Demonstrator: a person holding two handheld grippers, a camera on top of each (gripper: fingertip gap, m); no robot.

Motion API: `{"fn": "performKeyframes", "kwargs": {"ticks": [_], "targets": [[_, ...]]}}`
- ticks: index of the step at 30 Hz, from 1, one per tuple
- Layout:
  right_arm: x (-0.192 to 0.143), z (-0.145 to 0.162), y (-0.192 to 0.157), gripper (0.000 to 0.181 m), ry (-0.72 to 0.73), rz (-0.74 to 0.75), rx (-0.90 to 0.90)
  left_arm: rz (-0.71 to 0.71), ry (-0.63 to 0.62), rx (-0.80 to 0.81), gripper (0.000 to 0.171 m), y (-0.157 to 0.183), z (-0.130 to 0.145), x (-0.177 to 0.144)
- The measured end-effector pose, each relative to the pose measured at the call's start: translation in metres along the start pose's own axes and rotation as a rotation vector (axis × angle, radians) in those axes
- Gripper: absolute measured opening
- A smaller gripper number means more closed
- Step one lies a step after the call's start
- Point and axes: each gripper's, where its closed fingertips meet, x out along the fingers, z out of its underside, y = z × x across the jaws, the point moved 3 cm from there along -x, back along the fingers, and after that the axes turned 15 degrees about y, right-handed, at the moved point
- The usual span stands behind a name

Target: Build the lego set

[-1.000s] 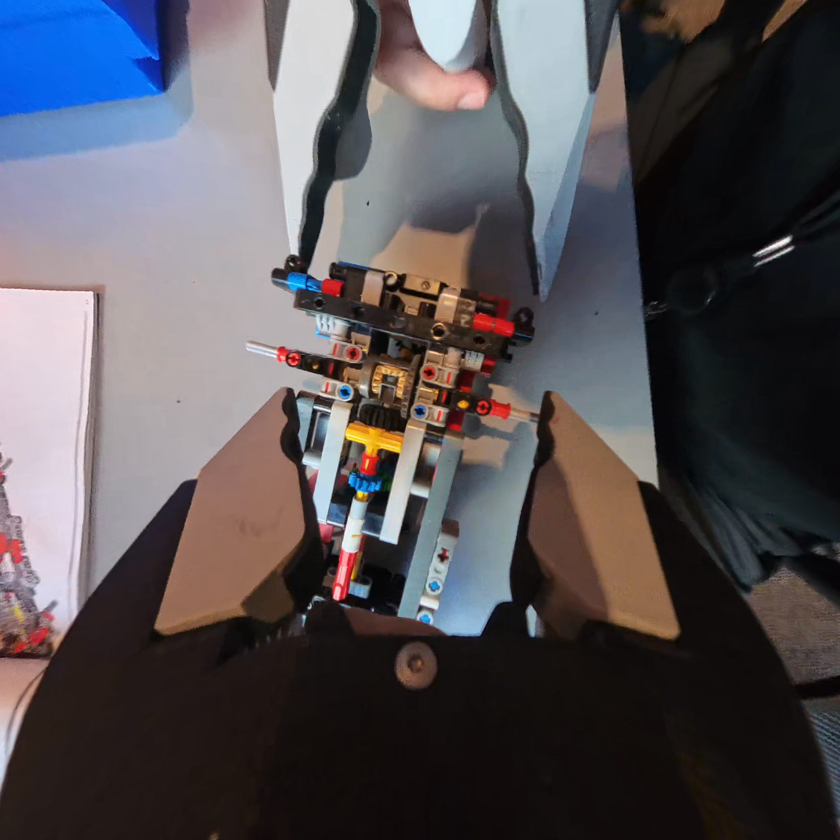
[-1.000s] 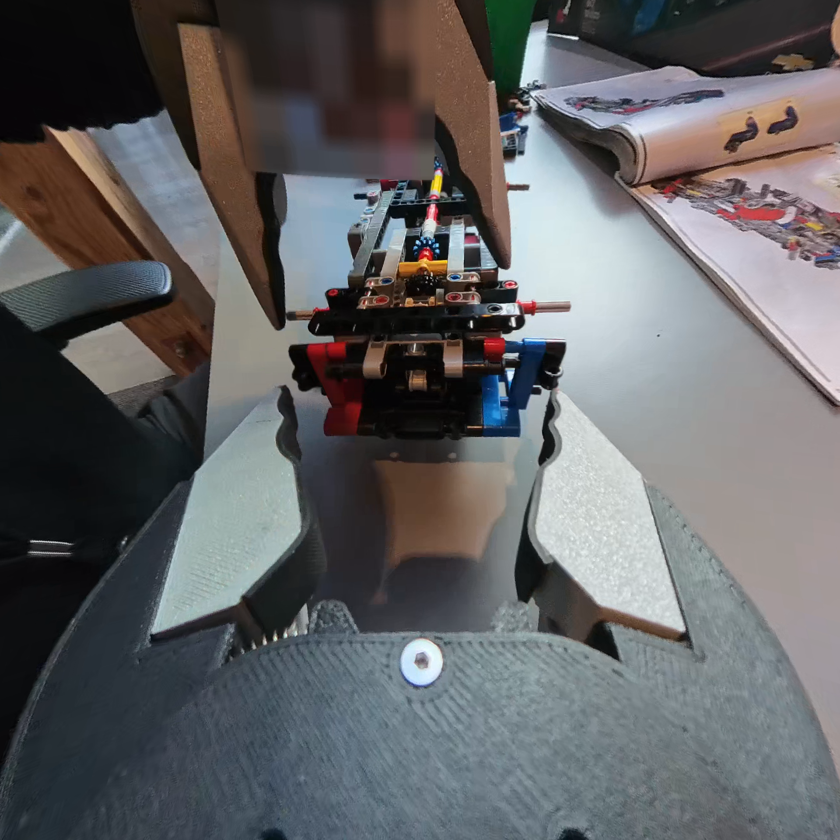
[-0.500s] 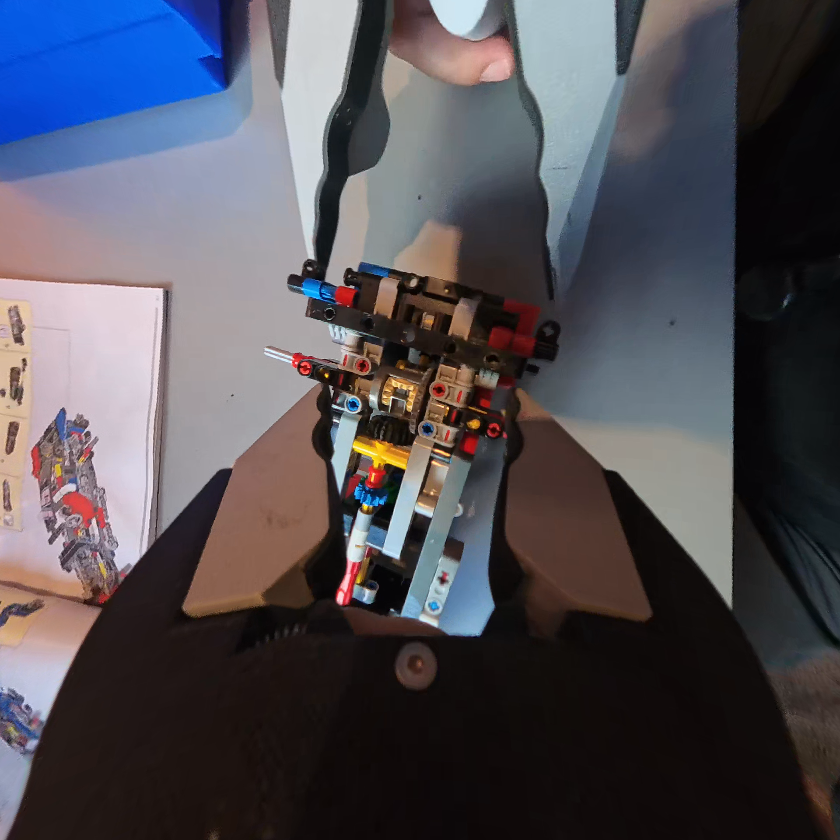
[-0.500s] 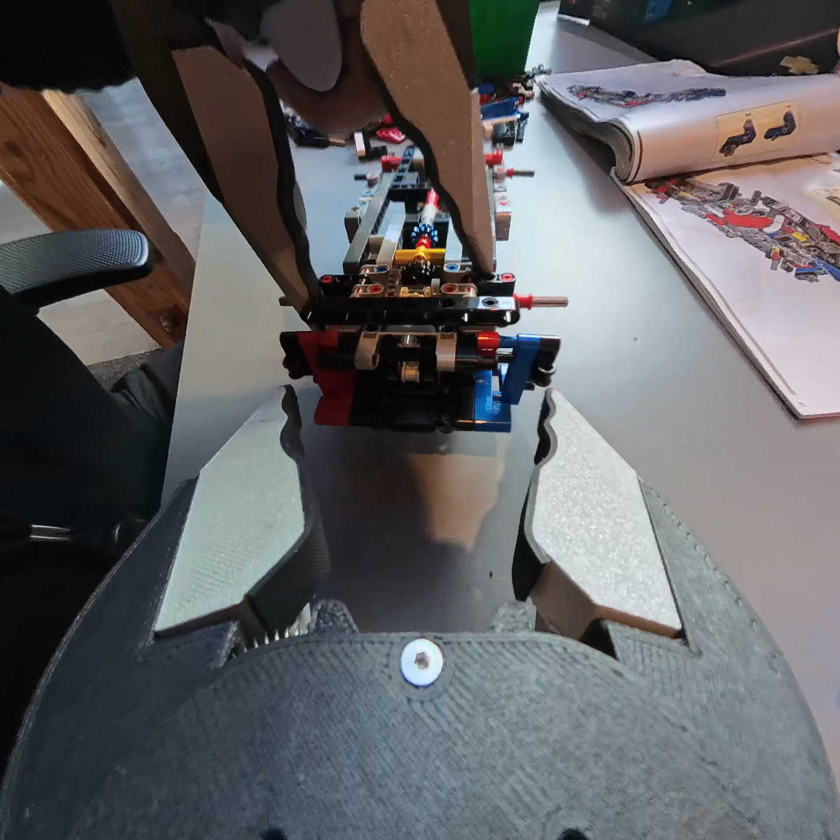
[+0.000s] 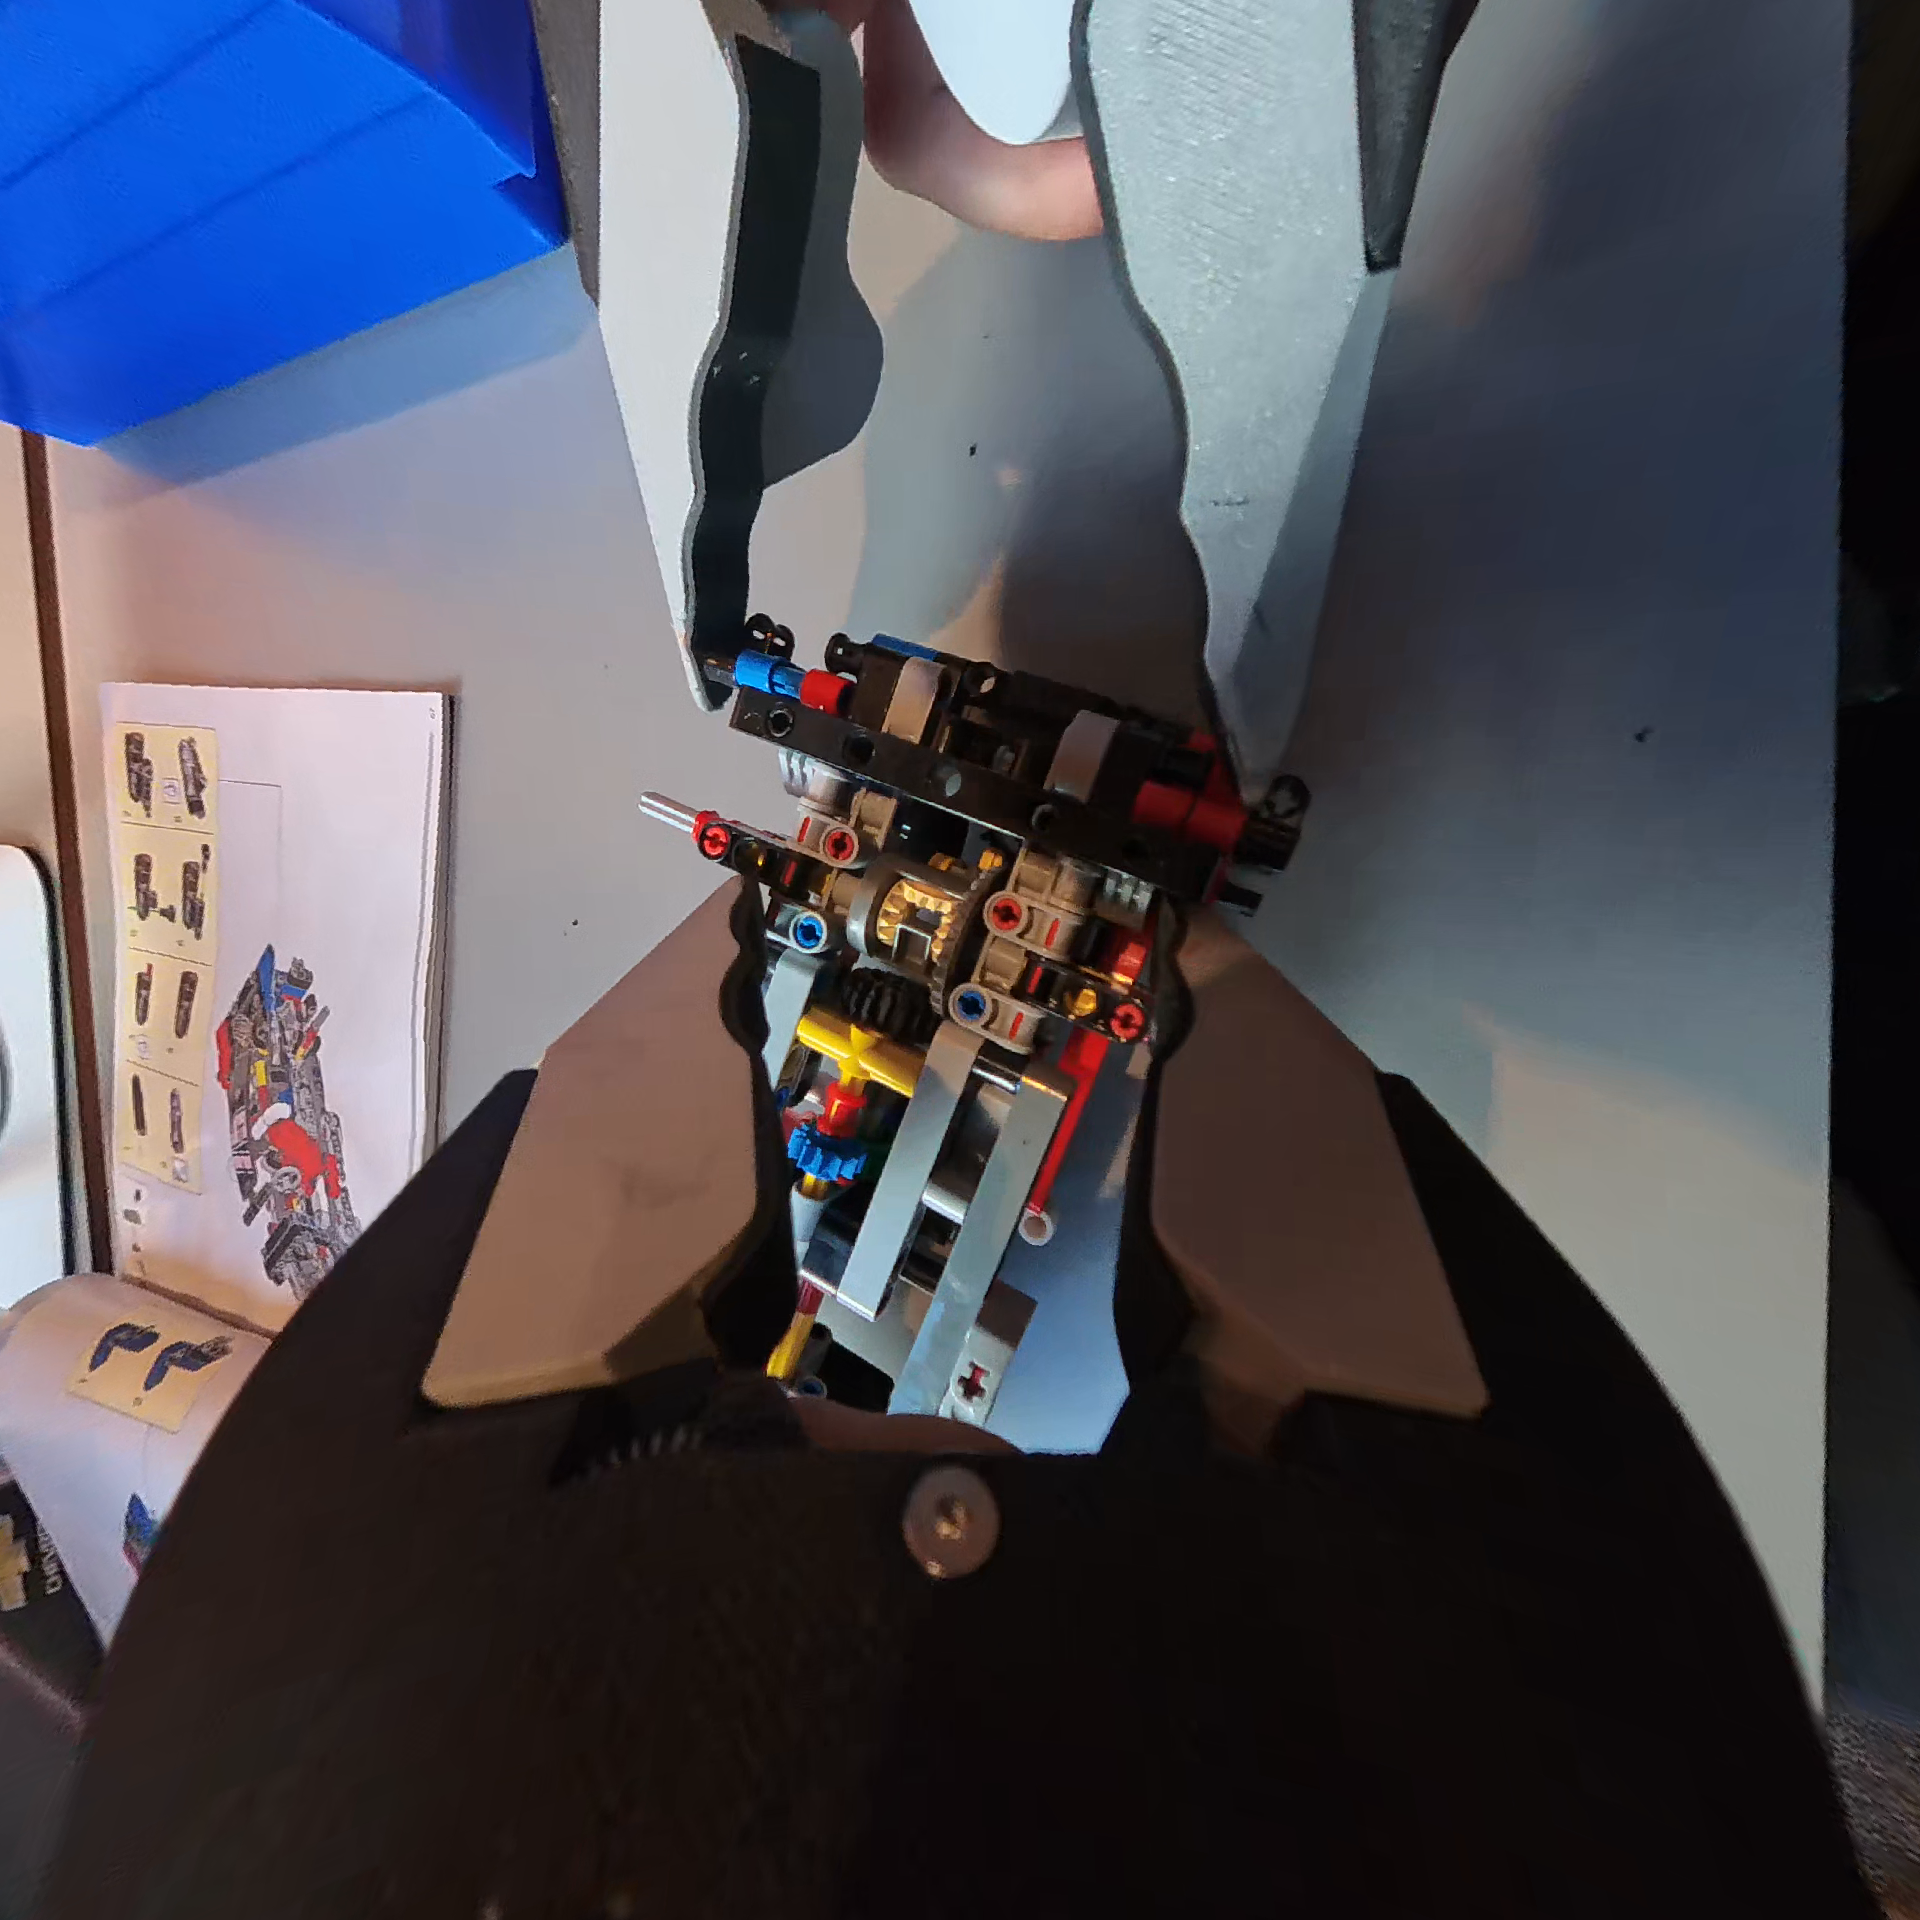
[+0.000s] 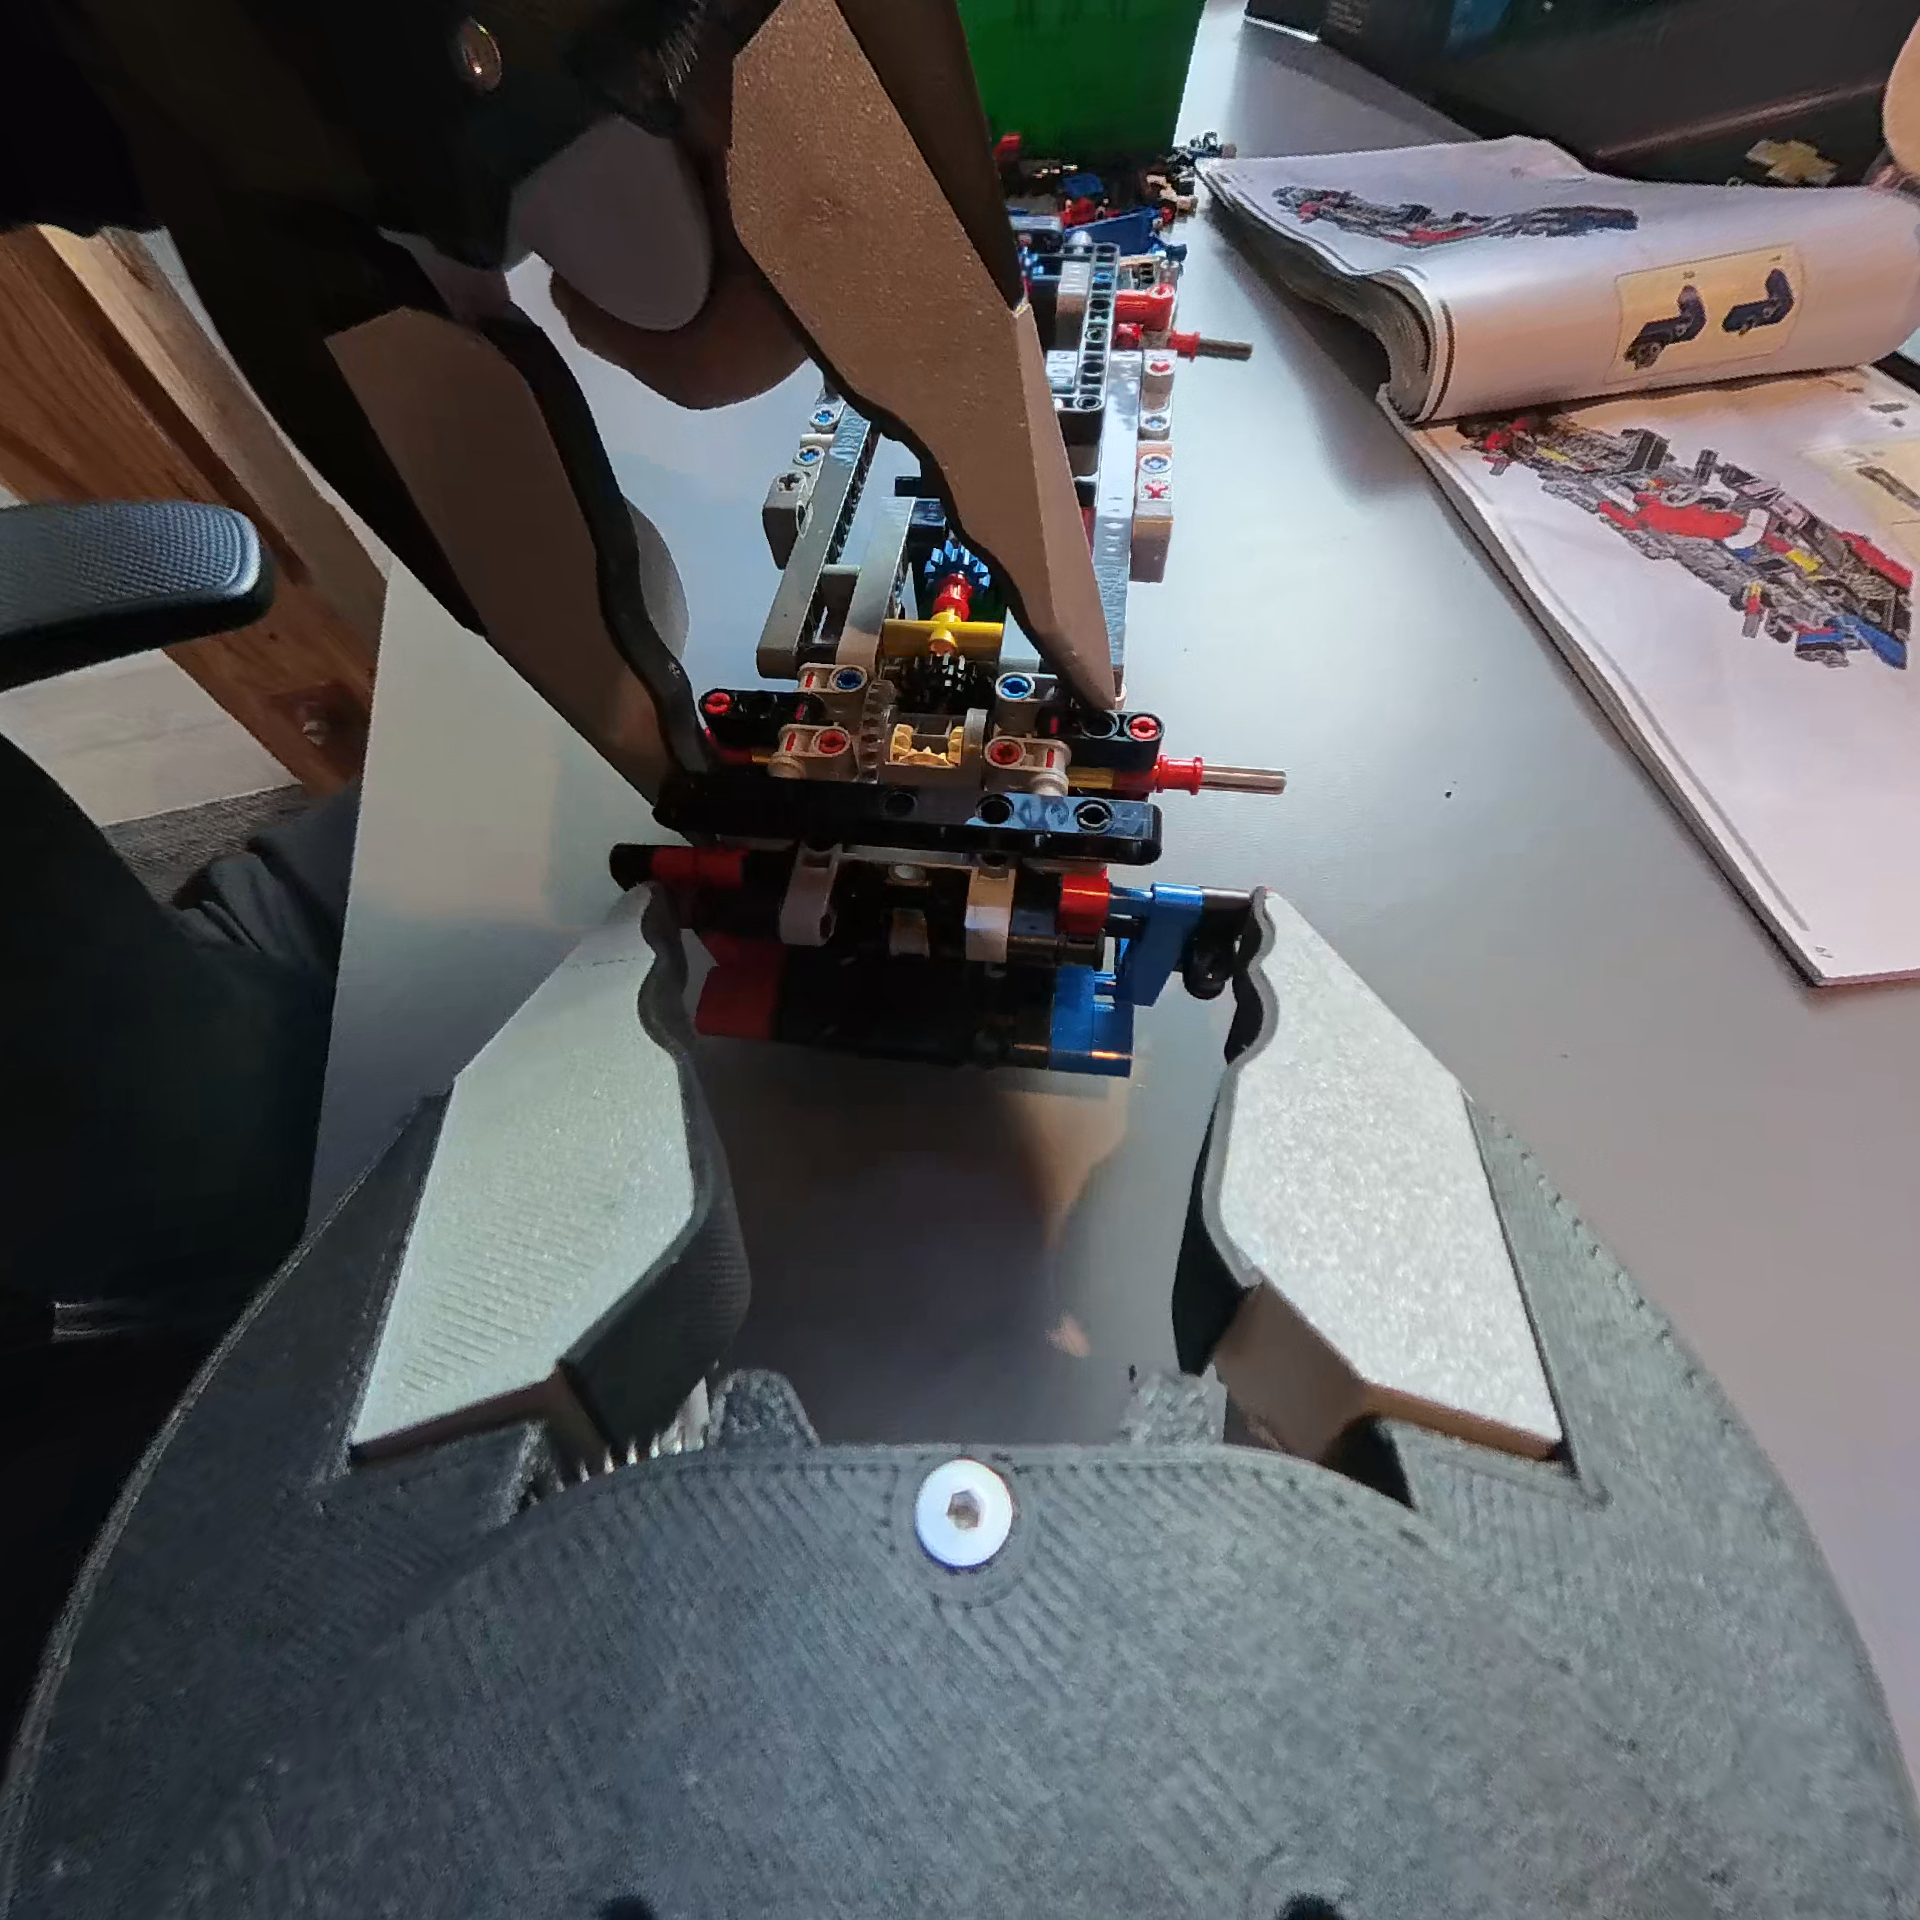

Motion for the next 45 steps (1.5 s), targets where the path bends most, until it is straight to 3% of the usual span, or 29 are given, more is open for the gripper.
{"fn": "performKeyframes", "kwargs": {"ticks": [5, 45], "targets": [[0.0000, 0.0082, 0.0035, 0.099, -0.066, -0.015, 0.003, -0.027, 0.012, 0.026, 0.071, 0.0019, 0.0033, 0.0057], [0.0003, 0.0087, -0.0001, 0.097, -0.083, 0.036, -0.021, -0.046, -0.007, 0.003, 0.071, 0.0035, 0.0044, 0.0074]]}}
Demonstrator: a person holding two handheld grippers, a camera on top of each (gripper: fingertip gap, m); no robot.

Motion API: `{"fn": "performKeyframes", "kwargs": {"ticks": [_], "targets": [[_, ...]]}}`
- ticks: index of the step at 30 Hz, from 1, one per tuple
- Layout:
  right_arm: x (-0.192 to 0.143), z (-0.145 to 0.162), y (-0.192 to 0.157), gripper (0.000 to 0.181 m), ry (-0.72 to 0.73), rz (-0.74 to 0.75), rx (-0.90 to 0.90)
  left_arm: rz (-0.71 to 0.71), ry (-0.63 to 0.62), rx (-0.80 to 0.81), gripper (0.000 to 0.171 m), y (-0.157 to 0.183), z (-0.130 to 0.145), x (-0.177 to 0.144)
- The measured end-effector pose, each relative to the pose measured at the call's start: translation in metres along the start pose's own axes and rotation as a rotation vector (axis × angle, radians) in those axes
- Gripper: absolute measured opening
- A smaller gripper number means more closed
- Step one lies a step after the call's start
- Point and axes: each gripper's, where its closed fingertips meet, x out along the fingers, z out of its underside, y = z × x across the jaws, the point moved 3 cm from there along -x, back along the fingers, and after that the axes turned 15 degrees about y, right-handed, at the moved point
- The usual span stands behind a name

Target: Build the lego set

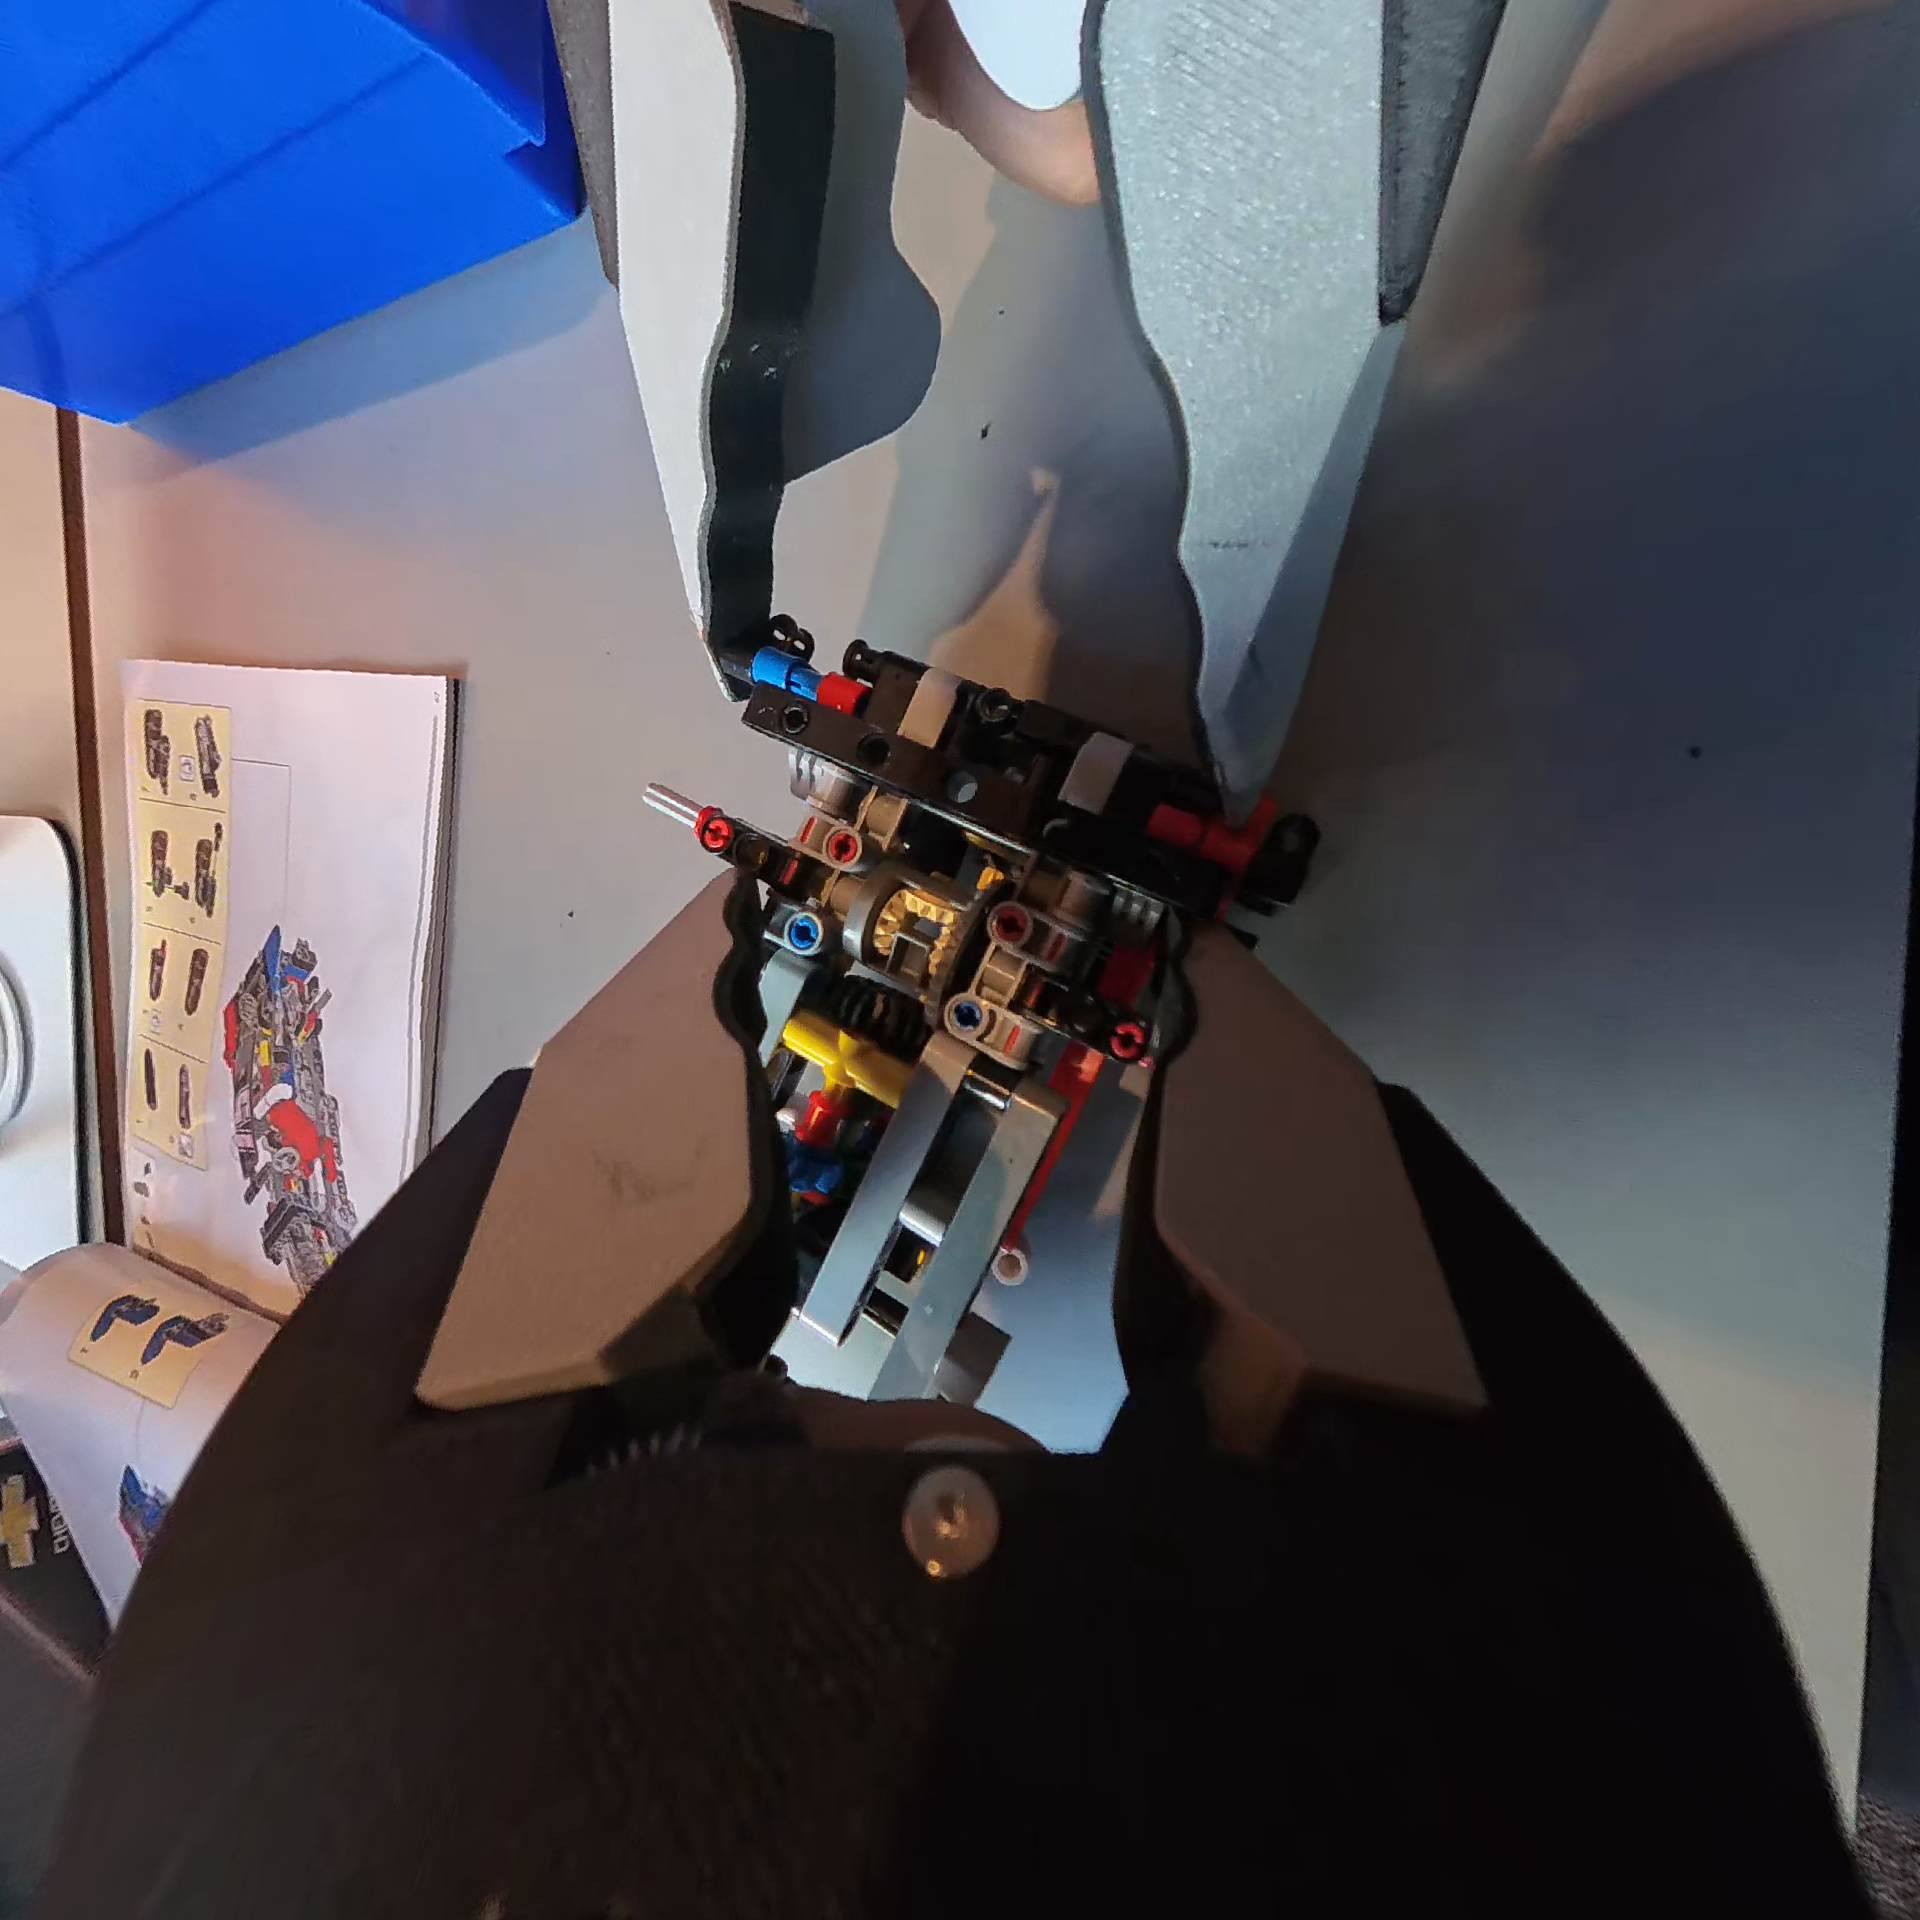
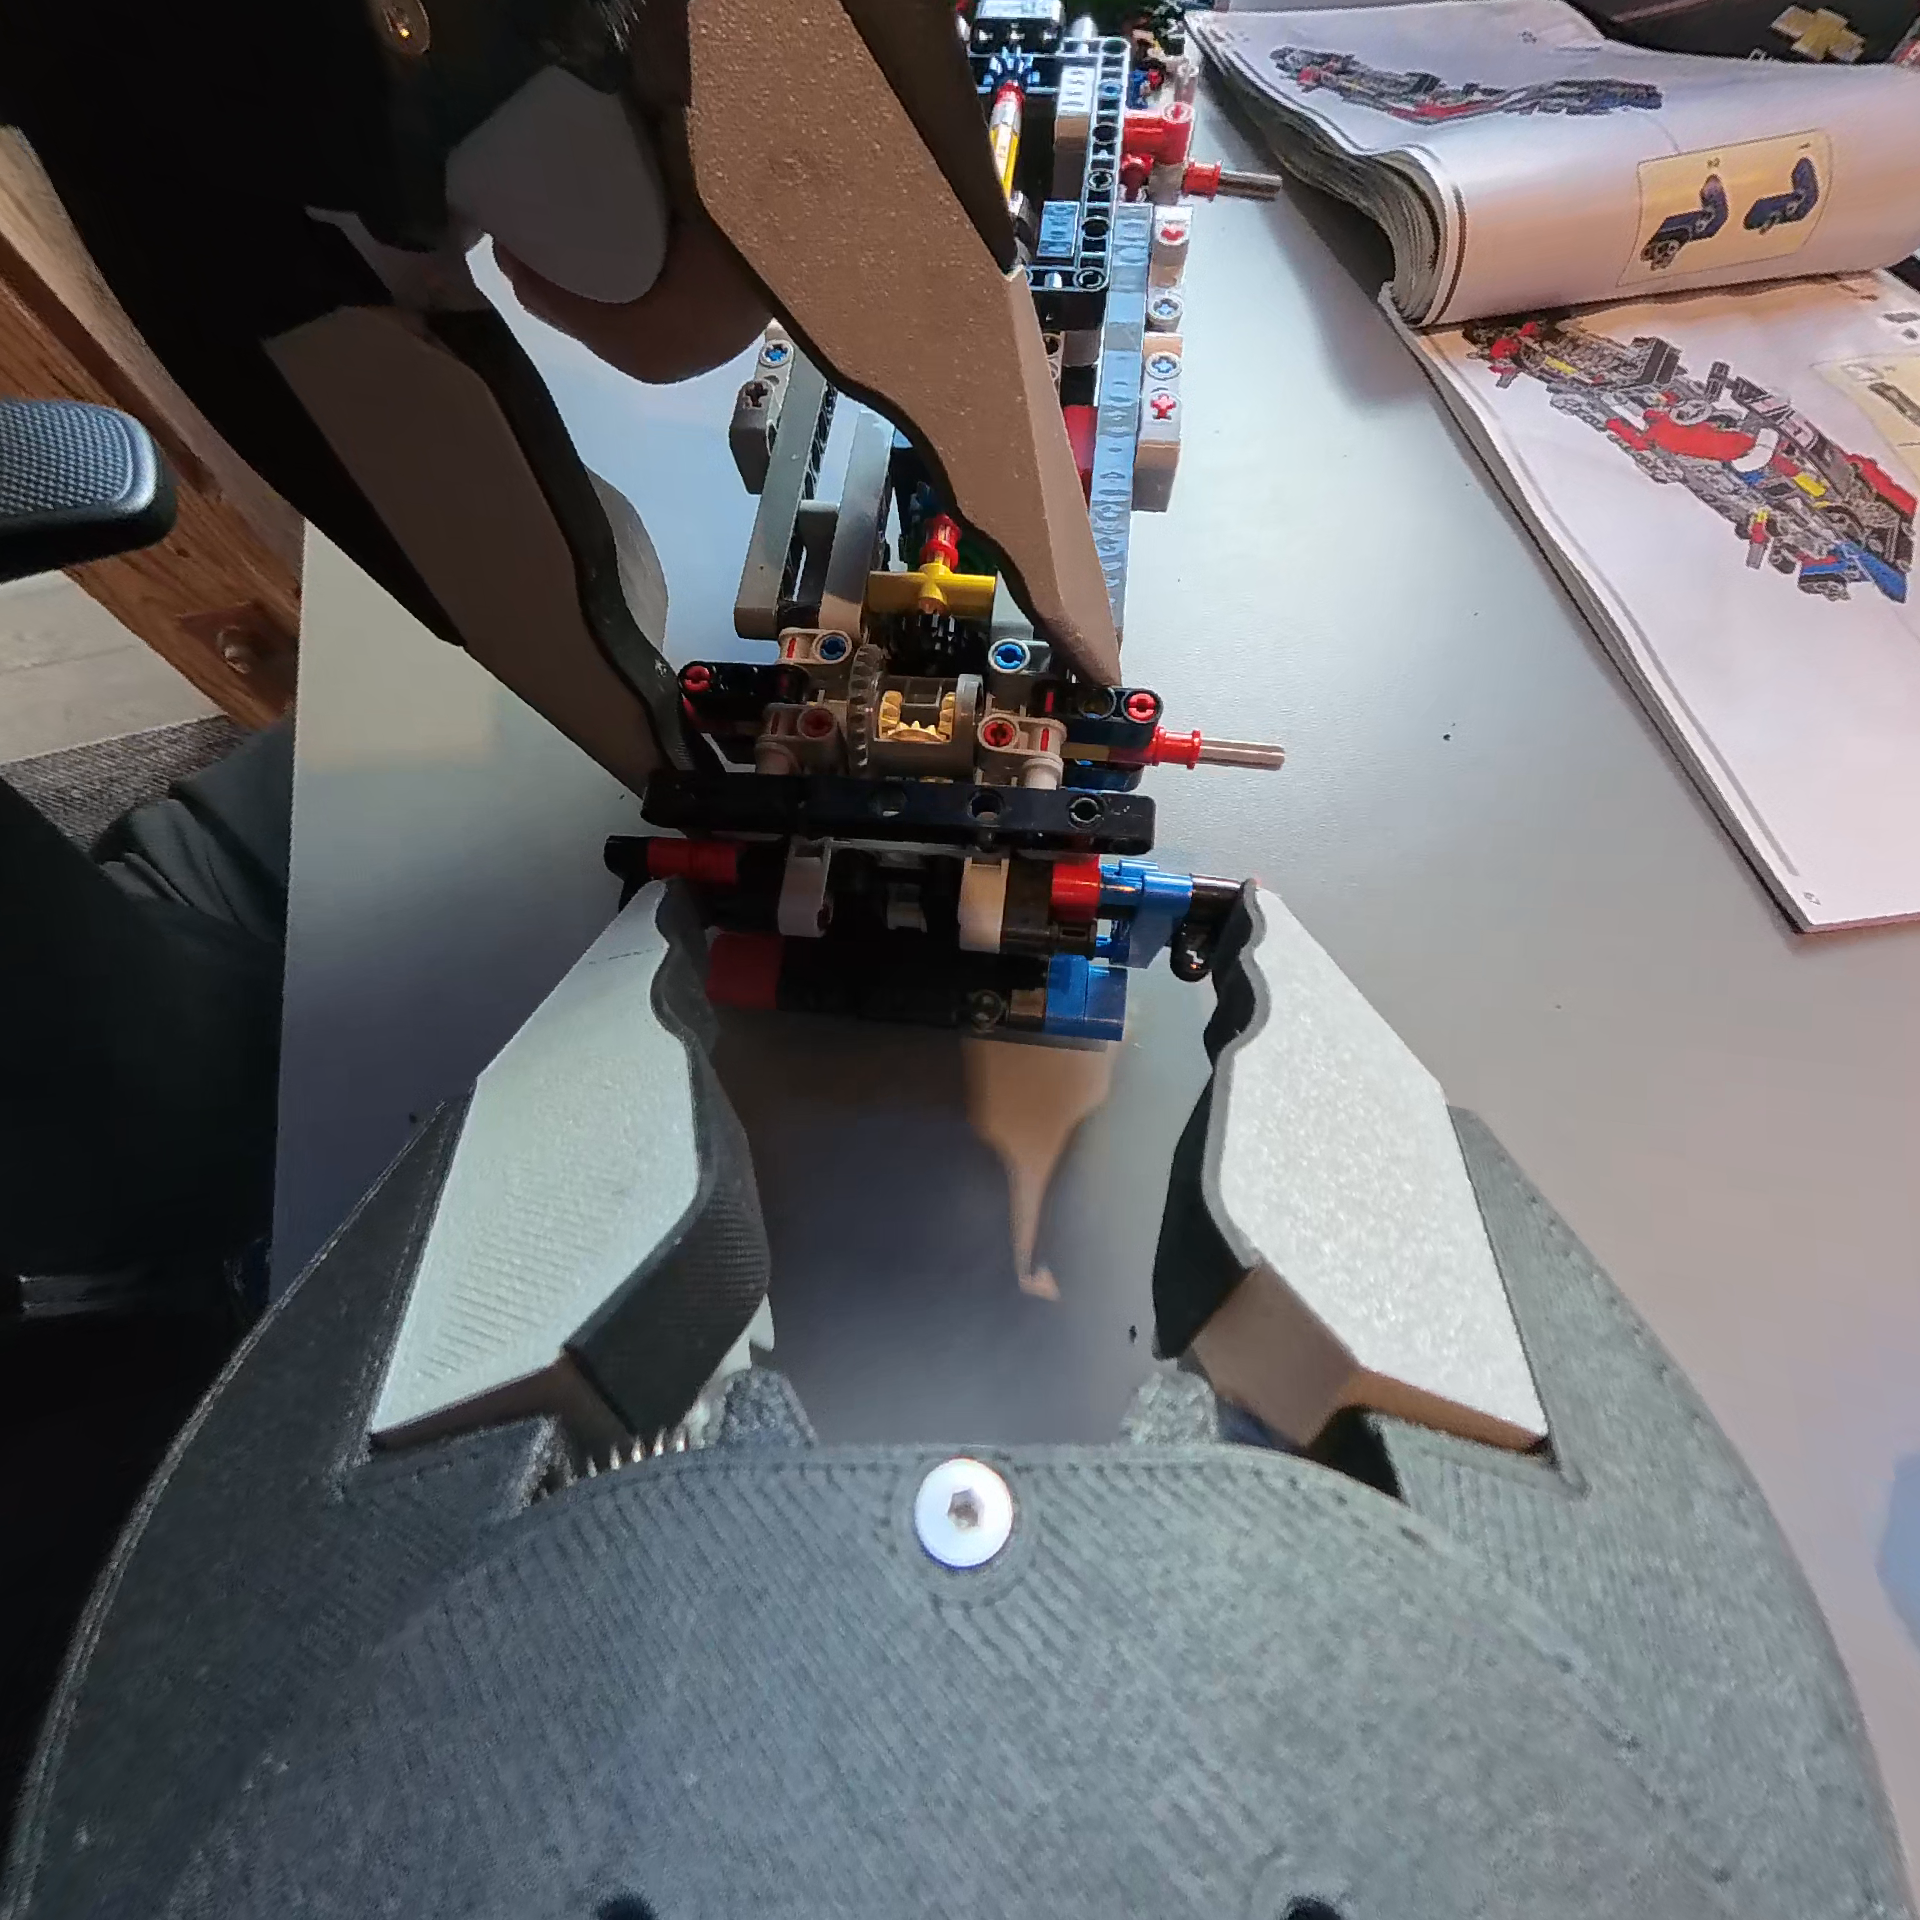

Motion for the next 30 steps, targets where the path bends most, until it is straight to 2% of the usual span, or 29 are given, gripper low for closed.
{"fn": "performKeyframes", "kwargs": {"ticks": [3, 5, 6, 8, 9, 11, 12, 13, 16, 20, 28, 30], "targets": [[0.001, -0.001, 0.000, 0.098, 0.027, -0.021, 0.000, -0.003, 0.031, 0.009, 0.073, 0.001, 0.001, -0.002], [-0.003, 0.000, -0.001, 0.099, 0.028, -0.095, 0.000, 0.009, 0.042, 0.009, 0.072, 0.005, -0.001, -0.004], [-0.009, 0.001, 0.001, 0.088, 0.023, -0.149, -0.017, 0.025, 0.056, 0.027, 0.072, 0.008, 0.000, -0.006], [-0.029, 0.003, 0.014, 0.048, 0.023, -0.263, -0.058, 0.038, 0.089, 0.076, 0.073, 0.013, 0.001, -0.010], [-0.038, 0.001, 0.023, 0.021, 0.070, -0.304, -0.064, 0.051, 0.093, 0.097, 0.072, 0.014, 0.002, -0.012], [-0.050, -0.007, 0.028, 0.000, 0.159, -0.446, -0.005, 0.091, 0.139, 0.188, 0.072, 0.020, 0.003, -0.016], [-0.048, -0.009, 0.032, 0.003, 0.168, -0.477, 0.020, 0.107, 0.161, 0.218, 0.072, 0.022, 0.004, -0.018], [-0.044, -0.009, 0.034, 0.020, 0.163, -0.504, 0.021, 0.123, 0.175, 0.241, 0.073, 0.023, 0.005, -0.020], [-0.030, -0.013, 0.019, 0.025, 0.157, -0.632, -0.039, 0.158, 0.180, 0.272, 0.072, 0.025, 0.006, -0.021], [-0.014, -0.011, 0.004, 0.008, 0.132, -0.684, -0.151, 0.177, 0.198, 0.262, 0.072, 0.025, 0.007, -0.022], [-0.016, -0.012, 0.014, 0.007, 0.150, -0.738, -0.146, 0.189, 0.222, 0.243, 0.073, 0.024, 0.007, -0.021], [-0.019, -0.012, 0.014, 0.000, 0.159, -0.765, -0.173, 0.190, 0.224, 0.248, 0.072, 0.024, 0.007, -0.022]]}}
